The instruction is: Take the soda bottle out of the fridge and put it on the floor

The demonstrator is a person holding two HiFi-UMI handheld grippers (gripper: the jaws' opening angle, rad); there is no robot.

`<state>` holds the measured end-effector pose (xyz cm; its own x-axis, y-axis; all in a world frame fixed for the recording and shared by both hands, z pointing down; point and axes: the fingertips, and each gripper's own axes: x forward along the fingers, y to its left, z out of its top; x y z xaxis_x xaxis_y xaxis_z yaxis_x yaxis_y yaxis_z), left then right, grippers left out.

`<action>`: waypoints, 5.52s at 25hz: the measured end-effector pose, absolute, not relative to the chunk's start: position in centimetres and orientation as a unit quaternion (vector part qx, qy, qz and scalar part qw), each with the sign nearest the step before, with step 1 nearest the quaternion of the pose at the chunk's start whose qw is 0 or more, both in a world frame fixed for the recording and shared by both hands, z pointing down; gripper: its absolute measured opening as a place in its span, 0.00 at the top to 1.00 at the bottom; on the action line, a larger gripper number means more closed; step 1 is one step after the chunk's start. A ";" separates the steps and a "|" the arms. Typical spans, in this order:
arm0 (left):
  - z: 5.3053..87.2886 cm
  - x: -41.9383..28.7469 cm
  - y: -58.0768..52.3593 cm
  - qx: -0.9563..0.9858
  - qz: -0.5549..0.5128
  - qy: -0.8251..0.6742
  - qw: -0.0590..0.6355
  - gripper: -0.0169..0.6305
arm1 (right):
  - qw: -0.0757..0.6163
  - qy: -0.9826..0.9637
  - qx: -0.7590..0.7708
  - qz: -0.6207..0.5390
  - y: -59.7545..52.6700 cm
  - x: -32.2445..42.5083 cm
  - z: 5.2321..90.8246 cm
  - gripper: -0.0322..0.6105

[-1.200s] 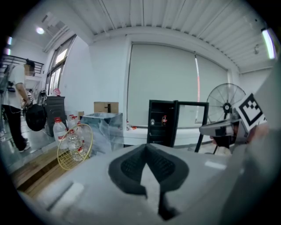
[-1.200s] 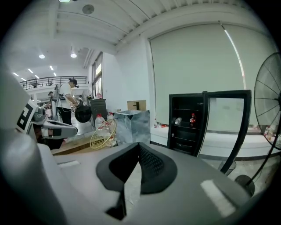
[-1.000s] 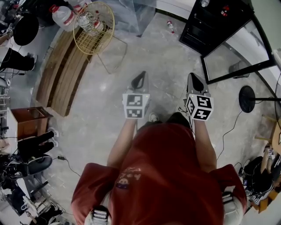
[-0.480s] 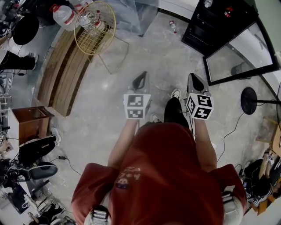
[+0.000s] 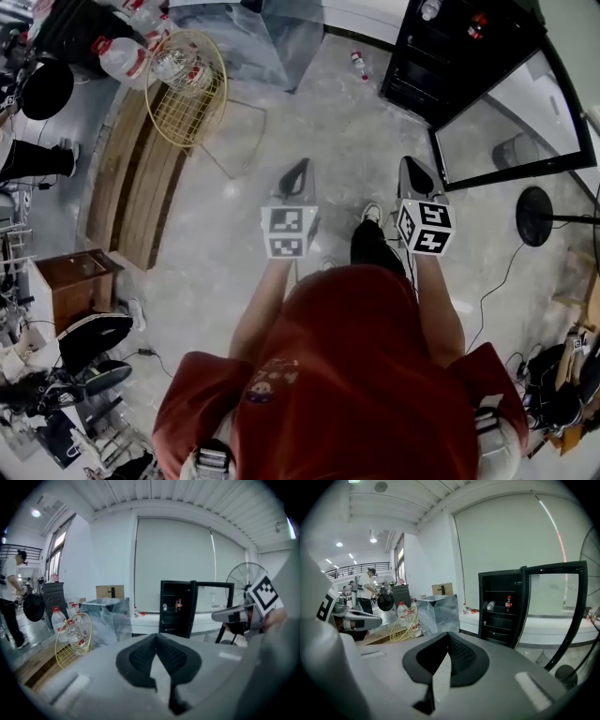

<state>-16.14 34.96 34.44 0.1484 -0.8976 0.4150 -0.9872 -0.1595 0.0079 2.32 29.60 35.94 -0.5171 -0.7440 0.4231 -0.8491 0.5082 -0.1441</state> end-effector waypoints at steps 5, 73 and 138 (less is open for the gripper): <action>34.7 -13.2 29.3 0.757 0.166 -0.614 0.146 0.97 | 0.153 -0.840 0.488 0.181 24.9 6.0 36.0 0.95; 34.1 5.9 -23.9 0.889 0.177 -0.409 0.106 0.97 | 0.122 -0.722 0.651 0.200 -19.7 21.3 35.3 0.95; 35.4 7.5 -24.4 0.849 0.186 -0.483 0.106 0.97 | 0.147 -0.740 0.637 0.158 -36.9 26.5 43.0 0.62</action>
<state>7.49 -24.42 35.36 0.4635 -0.7811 0.4184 -0.8602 -0.5099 0.0010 26.48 -36.93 42.96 -0.1450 -0.8963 0.4192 -0.9893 0.1378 -0.0474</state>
